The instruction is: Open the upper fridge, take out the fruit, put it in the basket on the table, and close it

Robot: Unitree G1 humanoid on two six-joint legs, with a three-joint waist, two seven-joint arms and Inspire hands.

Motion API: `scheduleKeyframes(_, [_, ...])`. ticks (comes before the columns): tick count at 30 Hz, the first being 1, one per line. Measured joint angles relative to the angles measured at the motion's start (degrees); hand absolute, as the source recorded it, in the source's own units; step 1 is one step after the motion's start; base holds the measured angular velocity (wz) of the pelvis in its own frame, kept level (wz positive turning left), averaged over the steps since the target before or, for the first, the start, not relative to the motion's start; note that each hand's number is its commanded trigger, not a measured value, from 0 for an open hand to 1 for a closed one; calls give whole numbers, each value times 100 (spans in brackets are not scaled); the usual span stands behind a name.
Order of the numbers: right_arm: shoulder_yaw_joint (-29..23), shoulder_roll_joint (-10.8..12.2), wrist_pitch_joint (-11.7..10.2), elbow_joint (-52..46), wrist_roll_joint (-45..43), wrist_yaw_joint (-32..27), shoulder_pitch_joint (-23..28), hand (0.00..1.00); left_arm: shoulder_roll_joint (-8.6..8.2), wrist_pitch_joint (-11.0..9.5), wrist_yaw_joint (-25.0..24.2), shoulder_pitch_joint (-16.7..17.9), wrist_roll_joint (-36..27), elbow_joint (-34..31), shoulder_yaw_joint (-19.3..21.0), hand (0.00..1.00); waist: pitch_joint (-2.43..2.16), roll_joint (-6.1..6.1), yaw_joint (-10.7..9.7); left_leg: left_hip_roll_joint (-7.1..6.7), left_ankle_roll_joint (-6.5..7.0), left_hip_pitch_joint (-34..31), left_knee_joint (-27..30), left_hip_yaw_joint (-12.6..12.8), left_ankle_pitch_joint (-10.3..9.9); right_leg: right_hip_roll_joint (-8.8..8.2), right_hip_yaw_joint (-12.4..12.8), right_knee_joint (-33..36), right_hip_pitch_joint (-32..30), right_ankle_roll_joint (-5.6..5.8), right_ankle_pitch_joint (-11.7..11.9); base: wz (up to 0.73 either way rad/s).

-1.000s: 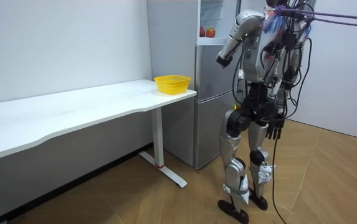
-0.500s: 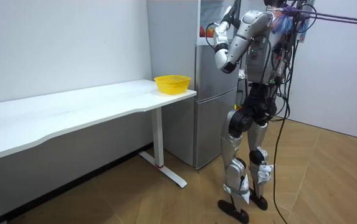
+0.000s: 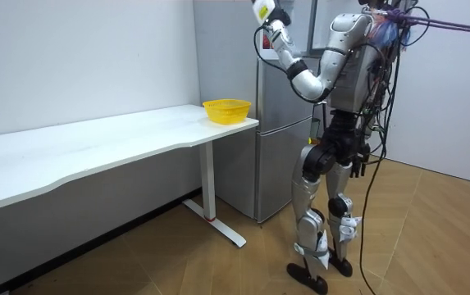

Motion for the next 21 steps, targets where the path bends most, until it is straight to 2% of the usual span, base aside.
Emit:
scheduleKeyframes(2, [-79,0,1,-36,-13,17,67,0,-6,-34,409,525,229,223,316,0,10,62,103,-12,0,50,-40,-18,0,4,4,17,32,8,-7,4])
scheduleKeyframes(5, [-181,-5,-11,-36,-10,-21,50,0,-34,-49,884,878,279,783,620,0,60,140,147,-17,-1,63,-71,-57,0,9,-13,23,70,8,-13,7])
scheduleKeyframes(7, [-177,-9,-15,-74,-33,-79,26,0,-38,-92,1415,1207,276,1527,862,0,62,149,153,-28,-12,51,-90,-112,6,7,-86,8,67,-2,-43,11])
scheduleKeyframes(8, [-184,-6,-14,-95,-55,-82,28,0,-50,-91,1555,1244,276,1708,933,0,65,139,171,-28,-16,44,-89,-115,7,6,-81,9,49,-7,-63,6])
scheduleKeyframes(10, [-272,-36,-15,-245,-87,-88,74,0,-88,-106,2201,1409,193,2333,1326,0,66,92,265,-37,-40,41,-113,-111,11,12,-52,43,-5,-24,-85,-8])
scheduleKeyframes(11, [-318,-49,-12,-255,-85,-91,83,0,-90,-120,2330,1424,113,2509,1421,0,63,93,276,-51,-42,43,-125,-112,12,14,-52,59,-8,-24,-85,-3])
scheduleKeyframes(14, [-401,-108,5,-347,-60,-93,182,0,-196,-244,3129,1609,-621,3415,1727,0,54,81,366,-84,-42,66,-153,-128,12,-2,-53,68,-3,-6,-97,0])
scheduleKeyframes(17, [-402,-71,106,-515,-96,-80,291,0,-298,-312,3497,1626,-927,4172,1728,0,49,73,463,-93,-40,70,-192,-148,11,-21,-68,76,-24,10,-107,0])
scheduleKeyframes(19, [-401,-4,240,-596,-128,-90,264,0,-483,-317,3804,1696,-1427,4710,1660,0,54,52,451,-112,-26,67,-199,-316,3,-35,-93,74,-10,24,-115,8])
scheduleKeyframes(20, [-401,14,249,-596,-121,-89,261,0,-505,-317,3866,1696,-1540,4883,1623,0,48,35,452,-120,-25,77,-203,-332,3,-39,-98,75,3,29,-118,7])
scheduleKeyframes(21, [-393,52,252,-596,-82,-86,258,0,-506,-315,3936,1699,-1688,5293,1542,0,63,38,464,-123,-24,109,-213,-338,3,-42,-101,83,29,33,-120,0])
